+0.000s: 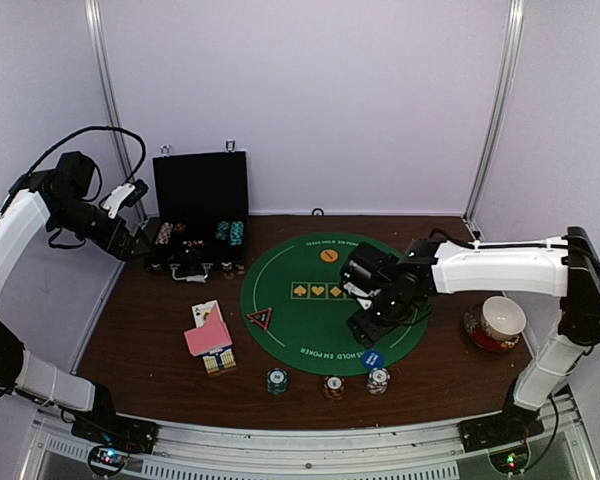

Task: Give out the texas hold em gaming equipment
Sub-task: Move the small blind button to the small blind area, then pick up the pile of poker chips from the pile of poker chips.

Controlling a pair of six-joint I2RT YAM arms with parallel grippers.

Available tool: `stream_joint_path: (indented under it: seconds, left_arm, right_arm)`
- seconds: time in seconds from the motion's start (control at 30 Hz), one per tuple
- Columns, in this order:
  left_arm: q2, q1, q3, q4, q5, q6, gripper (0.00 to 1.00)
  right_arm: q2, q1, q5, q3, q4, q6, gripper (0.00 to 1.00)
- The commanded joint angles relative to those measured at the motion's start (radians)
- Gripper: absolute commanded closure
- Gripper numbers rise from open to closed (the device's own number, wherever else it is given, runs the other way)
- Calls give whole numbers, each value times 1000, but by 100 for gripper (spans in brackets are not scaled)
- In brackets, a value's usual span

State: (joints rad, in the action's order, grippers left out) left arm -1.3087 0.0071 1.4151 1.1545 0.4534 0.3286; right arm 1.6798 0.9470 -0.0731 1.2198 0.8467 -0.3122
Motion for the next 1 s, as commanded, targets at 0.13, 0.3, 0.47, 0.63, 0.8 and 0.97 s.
stream_joint_path:
  seconds: [0.13, 0.3, 0.47, 0.63, 0.8, 0.97]
  left_arm:
    - [29, 6, -6, 4, 14, 25, 2]
    - [35, 7, -12, 8, 20, 27, 2]
    - [36, 7, -11, 8, 22, 30, 2]
    - [36, 7, -8, 13, 25, 36, 2]
    - [29, 6, -8, 13, 24, 38, 2]
    - [22, 7, -4, 13, 28, 41, 2]
  right_arm:
    - [-143, 85, 90, -68, 105, -89, 19]
    - [-151, 122, 129, -124, 73, -112, 15]
    - [-113, 138, 121, -152, 48, -119, 14]
    - [-79, 139, 134, -168, 19, -113, 15]
    - [-43, 139, 124, -173, 2, -108, 20]
    - [-33, 139, 121, -178, -10, -109, 25]
